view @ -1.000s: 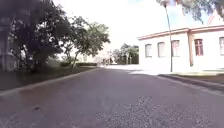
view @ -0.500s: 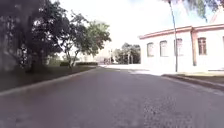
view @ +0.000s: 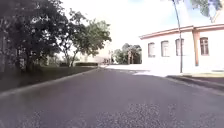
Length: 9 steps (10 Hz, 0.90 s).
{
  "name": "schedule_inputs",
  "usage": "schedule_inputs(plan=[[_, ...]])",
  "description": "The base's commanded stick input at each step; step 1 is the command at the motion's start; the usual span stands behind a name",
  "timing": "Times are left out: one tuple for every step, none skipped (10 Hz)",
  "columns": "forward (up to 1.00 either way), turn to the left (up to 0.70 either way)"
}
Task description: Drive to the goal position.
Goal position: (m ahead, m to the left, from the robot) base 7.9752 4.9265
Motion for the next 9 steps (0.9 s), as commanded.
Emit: schedule_inputs(plan=[[0.85,0.0],[0.85,0.0],[0.85,0.0],[0.85,0.0],[0.85,0.0],[0.85,0.0],[0.85,0.0],[0.85,0.0],[0.85,0.0]])
